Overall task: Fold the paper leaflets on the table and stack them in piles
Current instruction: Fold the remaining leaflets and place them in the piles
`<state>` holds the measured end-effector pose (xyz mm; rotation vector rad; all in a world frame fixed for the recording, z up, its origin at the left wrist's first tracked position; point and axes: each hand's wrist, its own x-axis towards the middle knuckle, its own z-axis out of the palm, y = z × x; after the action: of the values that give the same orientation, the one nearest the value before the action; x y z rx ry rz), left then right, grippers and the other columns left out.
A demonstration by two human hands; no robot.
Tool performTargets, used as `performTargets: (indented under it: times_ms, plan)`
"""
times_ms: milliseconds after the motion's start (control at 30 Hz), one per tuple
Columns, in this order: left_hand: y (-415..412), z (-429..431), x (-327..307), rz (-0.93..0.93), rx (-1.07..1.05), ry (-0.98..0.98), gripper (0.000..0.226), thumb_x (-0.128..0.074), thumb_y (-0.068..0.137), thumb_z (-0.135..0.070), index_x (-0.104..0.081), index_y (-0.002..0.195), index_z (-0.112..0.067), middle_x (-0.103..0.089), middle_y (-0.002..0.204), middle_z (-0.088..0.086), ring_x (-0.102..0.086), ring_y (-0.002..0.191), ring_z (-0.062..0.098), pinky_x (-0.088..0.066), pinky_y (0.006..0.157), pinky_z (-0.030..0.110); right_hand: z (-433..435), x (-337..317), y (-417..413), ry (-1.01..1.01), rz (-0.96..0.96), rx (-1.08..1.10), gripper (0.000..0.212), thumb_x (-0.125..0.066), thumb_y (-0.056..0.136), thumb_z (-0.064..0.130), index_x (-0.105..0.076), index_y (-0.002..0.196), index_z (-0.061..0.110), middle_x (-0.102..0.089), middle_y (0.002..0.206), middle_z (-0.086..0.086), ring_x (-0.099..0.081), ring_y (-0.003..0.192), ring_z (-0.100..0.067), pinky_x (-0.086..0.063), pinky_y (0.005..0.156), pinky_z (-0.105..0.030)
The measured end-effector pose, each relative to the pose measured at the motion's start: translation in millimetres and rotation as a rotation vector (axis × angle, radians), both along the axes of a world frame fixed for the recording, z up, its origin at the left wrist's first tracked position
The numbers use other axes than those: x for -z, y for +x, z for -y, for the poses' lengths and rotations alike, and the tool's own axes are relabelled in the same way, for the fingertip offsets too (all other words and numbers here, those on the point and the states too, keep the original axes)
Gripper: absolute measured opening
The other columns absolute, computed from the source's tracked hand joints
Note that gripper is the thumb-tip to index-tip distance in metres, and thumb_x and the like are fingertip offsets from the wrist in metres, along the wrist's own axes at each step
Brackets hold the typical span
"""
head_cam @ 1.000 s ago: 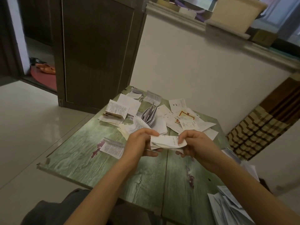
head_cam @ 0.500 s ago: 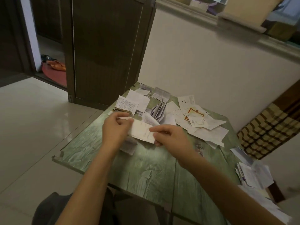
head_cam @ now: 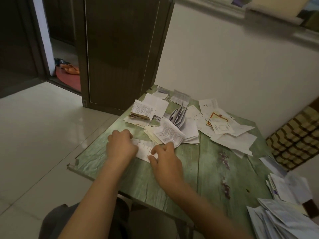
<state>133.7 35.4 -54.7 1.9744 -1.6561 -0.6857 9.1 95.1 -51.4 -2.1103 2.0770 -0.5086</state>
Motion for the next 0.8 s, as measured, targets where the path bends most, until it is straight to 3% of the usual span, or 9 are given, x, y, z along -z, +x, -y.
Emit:
performTargets:
  times_ms: [200,300,400,533,633,700,800]
  plan:
    - [-12.2,-5.3,-4.5,-0.022,0.016,0.013,0.035,-0.060,0.083,-0.013,-0.057,0.118,-0.015,-0.043,0.122,0.012,-0.047,0.111,0.029,-0.043,0.086,0.036,12.5,7.9,-3.2,-0.049,-0.144,-0.066,0.021,-0.043,0.098,0.013,-0.048,0.119,0.009,-0.045,0.118,-0.011,-0.055,0.093,-0.029,-0.032,0.066,-0.030]
    - [-17.6,-8.7,-7.1,-0.010,-0.011,-0.002,0.035,-0.060,0.084,-0.015,-0.057,0.119,-0.015,-0.042,0.124,0.013,-0.043,0.115,0.030,-0.040,0.089,0.035,16.7,5.7,-2.0,-0.097,-0.158,-0.108,0.018,-0.045,0.097,0.013,-0.053,0.113,0.009,-0.049,0.114,-0.011,-0.057,0.087,-0.029,-0.036,0.064,-0.032]
    - [-21.4,-11.1,-13.1,-0.090,-0.078,-0.161,0.030,-0.061,0.088,-0.022,-0.059,0.117,-0.015,-0.045,0.127,0.011,-0.039,0.120,0.028,-0.037,0.093,0.035,16.7,-11.3,-6.6,-0.176,-0.020,-0.139,0.022,-0.044,0.098,0.025,-0.057,0.110,0.013,-0.050,0.110,-0.004,-0.055,0.089,-0.021,-0.043,0.072,-0.031]
    - [-28.9,-11.5,-21.7,-0.130,-0.042,-0.387,0.026,-0.056,0.091,-0.024,-0.059,0.116,-0.019,-0.047,0.131,0.005,-0.033,0.124,0.022,-0.031,0.098,0.034,24.6,-52.4,-37.0,-0.238,0.177,-0.081,0.013,-0.053,0.094,0.022,-0.062,0.098,0.014,-0.053,0.097,0.004,-0.048,0.078,-0.002,-0.036,0.067,-0.010]
    - [-37.4,-8.3,-22.2,-0.143,-0.028,-0.390,0.027,-0.056,0.091,-0.024,-0.058,0.117,-0.019,-0.048,0.132,0.003,-0.033,0.124,0.022,-0.029,0.097,0.034,38.7,-70.8,-73.9,-0.247,0.242,0.028,0.007,-0.057,0.091,0.018,-0.062,0.088,0.015,-0.062,0.093,-0.003,-0.052,0.081,-0.010,-0.036,0.065,-0.013]
    - [-41.5,-5.7,-19.3,-0.112,-0.036,-0.351,0.030,-0.058,0.090,-0.022,-0.057,0.119,-0.020,-0.047,0.133,0.004,-0.034,0.125,0.024,-0.029,0.097,0.036,44.3,-69.2,-90.9,-0.189,0.218,0.106,0.009,-0.058,0.090,0.021,-0.062,0.094,0.014,-0.061,0.098,-0.004,-0.053,0.085,-0.012,-0.039,0.070,-0.023]
    - [-41.8,-6.3,-16.8,-0.103,-0.060,-0.230,0.036,-0.060,0.088,-0.023,-0.054,0.124,-0.020,-0.044,0.135,0.006,-0.032,0.127,0.027,-0.029,0.100,0.040,46.4,-54.5,-97.4,-0.093,0.238,0.118,0.021,-0.059,0.090,0.023,-0.060,0.107,0.012,-0.057,0.106,-0.004,-0.051,0.090,-0.009,-0.037,0.073,-0.022]
